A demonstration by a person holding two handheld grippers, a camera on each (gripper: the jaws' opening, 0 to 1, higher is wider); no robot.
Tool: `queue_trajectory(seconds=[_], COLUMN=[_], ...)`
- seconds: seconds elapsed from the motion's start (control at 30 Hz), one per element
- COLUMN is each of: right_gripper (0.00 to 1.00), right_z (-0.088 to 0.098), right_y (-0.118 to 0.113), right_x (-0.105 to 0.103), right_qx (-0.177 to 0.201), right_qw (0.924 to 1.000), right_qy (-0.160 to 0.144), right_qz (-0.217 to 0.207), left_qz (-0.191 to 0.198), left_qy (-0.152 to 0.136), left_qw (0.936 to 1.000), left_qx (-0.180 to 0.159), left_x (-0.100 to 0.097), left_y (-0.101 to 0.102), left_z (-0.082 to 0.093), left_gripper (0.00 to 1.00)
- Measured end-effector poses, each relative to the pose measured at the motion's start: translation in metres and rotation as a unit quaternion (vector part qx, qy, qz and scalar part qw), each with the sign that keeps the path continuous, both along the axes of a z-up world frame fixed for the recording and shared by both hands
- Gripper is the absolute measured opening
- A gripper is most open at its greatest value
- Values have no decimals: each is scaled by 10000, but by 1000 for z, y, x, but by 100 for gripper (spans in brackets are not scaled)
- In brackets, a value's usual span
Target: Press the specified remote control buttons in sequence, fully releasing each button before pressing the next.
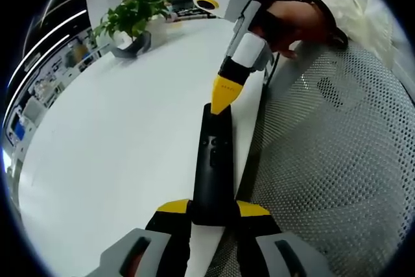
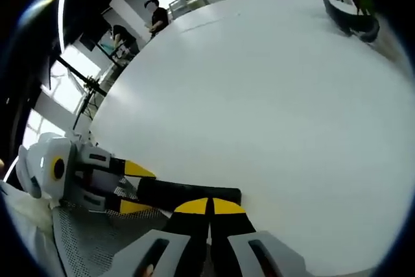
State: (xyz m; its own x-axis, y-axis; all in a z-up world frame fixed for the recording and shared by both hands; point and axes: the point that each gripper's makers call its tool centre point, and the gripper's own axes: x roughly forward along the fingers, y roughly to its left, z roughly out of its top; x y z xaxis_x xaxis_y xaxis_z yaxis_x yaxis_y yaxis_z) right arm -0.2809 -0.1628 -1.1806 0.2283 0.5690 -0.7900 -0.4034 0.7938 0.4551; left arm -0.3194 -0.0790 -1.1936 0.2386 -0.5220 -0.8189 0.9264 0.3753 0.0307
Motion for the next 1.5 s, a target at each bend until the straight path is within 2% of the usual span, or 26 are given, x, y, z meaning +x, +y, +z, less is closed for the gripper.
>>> queue_trajectory(seconds=[0.3,0.53,0.73,0.87,1.03,1.07,1.17,1.2,1.5], right_gripper=[0,0,0,0,0,0,0,0,0], right_z=[1,4,6,8,9,8,-4,2,1], right_y=[0,7,0,4,15,15,8,13,11], right_x=[-1,-2,6,6,-1,-3,-9,-4,-5], right_qx=[67,3,-19,143,209,167,-266,-66,-27], right_qw=[9999,9996,9995,9995,9989,9988,9977,9982,9990], right_qy=[99,-153,-311,-281,-261,-257,-134,-277,-185], right_qz=[-72,231,93,38,330,388,602,526,404], left_qz=[34,47,16,-6,-15,-20,-20,-20,-31], left_qy=[26,43,27,16,12,9,2,1,-16], left_qw=[10000,10000,10000,10000,10000,10000,10000,10000,10000], left_qx=[-35,-54,-40,-36,-45,-45,-56,-57,-68], left_x=[0,0,0,0,0,0,1,1,0], left_y=[-1,-1,-1,-1,-2,-2,-2,-2,-3], left_z=[0,0,0,0,0,0,0,0,0], left_gripper=[25,25,25,25,26,26,26,26,26])
